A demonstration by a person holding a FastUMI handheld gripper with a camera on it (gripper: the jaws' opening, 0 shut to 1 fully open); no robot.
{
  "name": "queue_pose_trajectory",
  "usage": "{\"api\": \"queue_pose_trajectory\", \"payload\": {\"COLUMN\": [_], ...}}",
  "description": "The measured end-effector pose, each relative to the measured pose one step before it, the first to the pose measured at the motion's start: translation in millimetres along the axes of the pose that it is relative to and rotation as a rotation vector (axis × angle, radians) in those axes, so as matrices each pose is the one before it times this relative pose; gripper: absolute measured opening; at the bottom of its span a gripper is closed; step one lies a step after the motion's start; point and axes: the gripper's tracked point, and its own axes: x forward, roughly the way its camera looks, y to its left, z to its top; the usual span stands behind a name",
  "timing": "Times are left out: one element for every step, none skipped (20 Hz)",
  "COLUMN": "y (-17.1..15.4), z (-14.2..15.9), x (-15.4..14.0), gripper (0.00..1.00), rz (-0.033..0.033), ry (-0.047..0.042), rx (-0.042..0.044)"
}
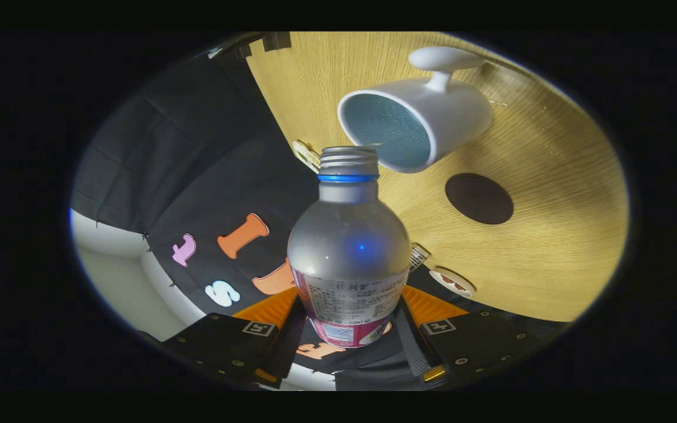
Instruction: Take the bottle from table, then pour the juice into the cup, finally place the bottle on the coaster
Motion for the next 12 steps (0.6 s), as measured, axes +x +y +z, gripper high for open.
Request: {"api": "queue_pose_trajectory", "payload": {"y": [1.35, 0.29, -0.61, -1.11, -0.13, -0.23, -1.13, -1.69, -1.50, -2.30, -2.57, -3.62], "z": [-0.38, 1.02, 1.43, 1.39, -1.35, -0.16, -0.90, 0.32, -0.01, 1.40, 0.89, 2.15], "x": [0.37, 0.01, 1.14, 1.04, -0.04, 0.77, -0.55, 0.20, 1.23, -0.54, 1.06, 1.38], "gripper": [0.75, 0.76, 0.75, 0.76, 0.75, 0.75, 0.75, 0.75, 0.76, 0.76, 0.76, 0.75], "rz": [-0.00182, -0.00163, -0.00207, -0.00193, 0.00286, 0.00108, -0.00536, -0.00485, -0.00746, -0.00435, -0.00847, -0.00954], "ry": [-0.00139, -0.00259, -0.00323, -0.00174, 0.00103, 0.00095, -0.00083, -0.00005, -0.00171, -0.00260, -0.00198, -0.00669], "rx": [0.00651, 0.00526, 0.00276, -0.00012, -0.00451, -0.00895, -0.01238, -0.01792, -0.01868, -0.02026, -0.02687, -0.03317]}}
